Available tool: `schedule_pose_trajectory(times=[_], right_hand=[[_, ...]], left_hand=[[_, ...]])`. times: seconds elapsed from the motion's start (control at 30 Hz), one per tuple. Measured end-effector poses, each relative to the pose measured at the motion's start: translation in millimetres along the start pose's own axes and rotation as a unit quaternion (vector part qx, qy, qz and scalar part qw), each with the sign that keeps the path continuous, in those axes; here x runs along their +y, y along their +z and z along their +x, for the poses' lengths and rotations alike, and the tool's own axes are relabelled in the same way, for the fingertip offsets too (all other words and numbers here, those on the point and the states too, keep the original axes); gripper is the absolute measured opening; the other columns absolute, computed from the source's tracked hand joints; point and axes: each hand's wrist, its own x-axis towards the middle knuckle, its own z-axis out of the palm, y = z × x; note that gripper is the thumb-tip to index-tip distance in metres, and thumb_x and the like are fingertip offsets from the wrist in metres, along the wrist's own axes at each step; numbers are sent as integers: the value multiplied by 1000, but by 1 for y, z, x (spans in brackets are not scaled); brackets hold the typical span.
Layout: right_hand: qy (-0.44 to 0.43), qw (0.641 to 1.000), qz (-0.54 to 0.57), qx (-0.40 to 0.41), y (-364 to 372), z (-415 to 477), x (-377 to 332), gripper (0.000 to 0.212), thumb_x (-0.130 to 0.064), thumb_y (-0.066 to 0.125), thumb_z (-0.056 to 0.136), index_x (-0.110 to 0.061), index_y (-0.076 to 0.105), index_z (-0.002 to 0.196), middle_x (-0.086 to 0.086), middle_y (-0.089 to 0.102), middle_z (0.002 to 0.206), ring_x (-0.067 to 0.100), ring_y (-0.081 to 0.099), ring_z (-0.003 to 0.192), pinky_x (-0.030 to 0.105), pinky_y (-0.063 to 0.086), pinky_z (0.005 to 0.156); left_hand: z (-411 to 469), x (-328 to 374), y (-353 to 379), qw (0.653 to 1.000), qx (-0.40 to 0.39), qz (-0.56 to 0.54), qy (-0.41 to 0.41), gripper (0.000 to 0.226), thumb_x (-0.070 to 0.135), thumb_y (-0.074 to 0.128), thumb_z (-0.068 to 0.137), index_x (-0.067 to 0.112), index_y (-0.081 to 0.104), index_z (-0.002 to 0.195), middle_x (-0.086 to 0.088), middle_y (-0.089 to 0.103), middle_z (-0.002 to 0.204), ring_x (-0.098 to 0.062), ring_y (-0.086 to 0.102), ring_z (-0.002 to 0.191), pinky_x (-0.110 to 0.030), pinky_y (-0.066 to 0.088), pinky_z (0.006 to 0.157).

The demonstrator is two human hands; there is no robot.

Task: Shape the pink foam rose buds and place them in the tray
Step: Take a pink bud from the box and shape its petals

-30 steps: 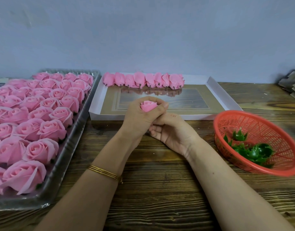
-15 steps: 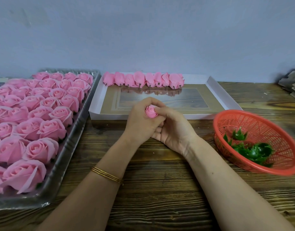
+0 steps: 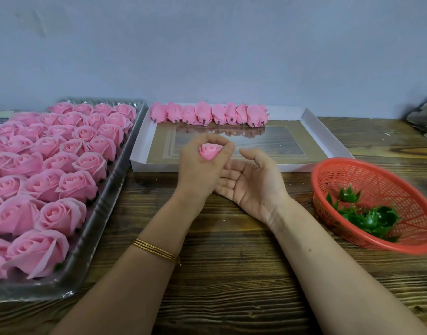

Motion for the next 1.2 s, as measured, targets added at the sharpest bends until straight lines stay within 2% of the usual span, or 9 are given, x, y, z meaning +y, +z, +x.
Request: schedule_pose_trajectory(times=[0.1,0.23,0.33,0.47,0.53,0.77,0.87,1.0,1.2], right_hand=[[-59,997,-51,-9,0,1,4,19,1,58,77,-3,62,95,10,63,80,18,62,74,23,55,69],[-129,984,-121,22,5,2,14,30,20,60,77,-3,64,96,1,65,66,17,58,68,30,48,70],[-173,971,-152,60,8,4,20,30,21,65,74,-6,61,87,0,63,63,21,53,69,42,40,75],[-216,949,-216,75,9,3,23,28,19,70,72,8,63,97,12,64,78,22,56,76,33,50,74],[-223,945,-223,83,10,3,22,25,17,71,73,10,64,96,14,64,79,23,57,78,32,50,76],[-101,990,-94,2,0,1,10,19,8,61,80,-7,68,71,4,54,64,10,48,60,18,45,57],[-102,992,-74,-1,3,1,10,10,4,67,71,-2,68,79,5,57,68,11,52,62,17,47,57],[-145,982,-119,34,5,5,17,41,11,72,68,14,60,106,6,60,68,16,55,67,25,47,69],[-183,964,-177,74,7,3,19,23,20,65,74,4,65,90,3,65,67,19,58,74,32,49,76]], left_hand=[[2,1,-1,998,19,-53,-29,7,13,73,86,13,66,85,5,61,58,-5,58,56,-18,49,56],[3,0,2,996,37,-71,-45,10,16,74,85,11,66,87,-9,63,75,-19,61,71,-31,56,67],[2,1,5,995,49,-73,-51,10,14,74,85,11,65,87,-16,63,82,-24,61,77,-39,58,75],[1,2,5,992,40,-104,-62,11,12,75,84,12,64,84,-1,63,61,-8,61,55,-22,53,51],[2,2,4,991,25,-108,-71,11,13,76,83,14,65,84,4,61,55,-6,59,51,-21,52,50],[4,3,-4,980,-106,-128,-109,6,16,73,85,21,70,83,-8,59,72,-23,53,64,-28,42,52],[4,3,-4,981,-92,-136,-102,4,15,72,86,18,70,85,-7,63,74,-17,59,68,-31,47,58],[5,-2,-1,985,-41,-136,-101,6,14,73,86,17,68,88,-6,68,74,-17,66,69,-39,58,72],[5,-3,0,990,-44,-108,-81,13,14,75,84,16,67,94,-5,68,70,-14,65,62,-36,58,66]])
